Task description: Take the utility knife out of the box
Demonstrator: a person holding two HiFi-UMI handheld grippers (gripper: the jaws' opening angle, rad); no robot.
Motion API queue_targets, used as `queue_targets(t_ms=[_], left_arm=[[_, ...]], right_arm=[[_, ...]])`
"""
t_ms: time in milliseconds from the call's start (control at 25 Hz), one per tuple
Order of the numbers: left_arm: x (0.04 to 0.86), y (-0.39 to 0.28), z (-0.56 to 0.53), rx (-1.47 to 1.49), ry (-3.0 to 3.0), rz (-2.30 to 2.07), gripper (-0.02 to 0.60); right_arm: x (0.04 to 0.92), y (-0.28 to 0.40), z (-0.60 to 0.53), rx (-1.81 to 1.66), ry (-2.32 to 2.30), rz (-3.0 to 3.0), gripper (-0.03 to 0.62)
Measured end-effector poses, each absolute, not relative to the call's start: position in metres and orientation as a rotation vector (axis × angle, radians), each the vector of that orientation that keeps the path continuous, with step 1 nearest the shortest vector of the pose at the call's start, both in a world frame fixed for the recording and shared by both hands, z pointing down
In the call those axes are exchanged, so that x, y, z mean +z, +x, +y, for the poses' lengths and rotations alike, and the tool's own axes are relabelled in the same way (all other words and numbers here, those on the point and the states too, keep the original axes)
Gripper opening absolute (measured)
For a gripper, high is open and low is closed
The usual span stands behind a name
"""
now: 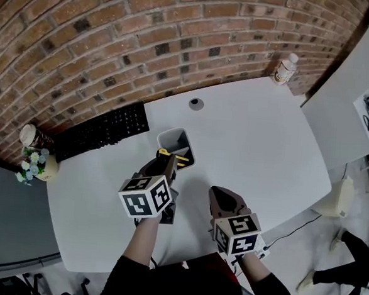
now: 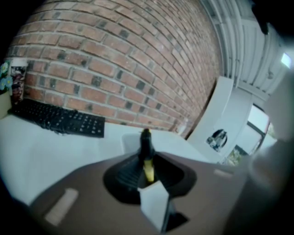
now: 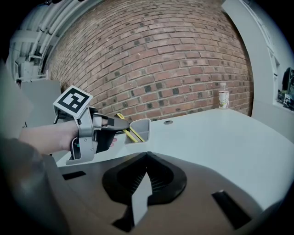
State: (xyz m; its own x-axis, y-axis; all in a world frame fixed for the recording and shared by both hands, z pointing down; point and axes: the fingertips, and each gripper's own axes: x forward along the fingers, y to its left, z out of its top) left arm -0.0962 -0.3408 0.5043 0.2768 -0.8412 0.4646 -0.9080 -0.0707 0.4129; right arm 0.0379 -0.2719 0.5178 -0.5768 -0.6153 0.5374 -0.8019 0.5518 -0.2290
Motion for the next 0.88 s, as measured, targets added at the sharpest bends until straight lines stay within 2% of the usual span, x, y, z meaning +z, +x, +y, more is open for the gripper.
queue_targets(t_ms=[880], left_arm=[[0.464, -0.094, -0.318, 0.192, 2.083, -1.695, 0.074]], right_arm=[[0.502, 0.044, -0.248, 0.607, 1.202, -2.410, 0.008]])
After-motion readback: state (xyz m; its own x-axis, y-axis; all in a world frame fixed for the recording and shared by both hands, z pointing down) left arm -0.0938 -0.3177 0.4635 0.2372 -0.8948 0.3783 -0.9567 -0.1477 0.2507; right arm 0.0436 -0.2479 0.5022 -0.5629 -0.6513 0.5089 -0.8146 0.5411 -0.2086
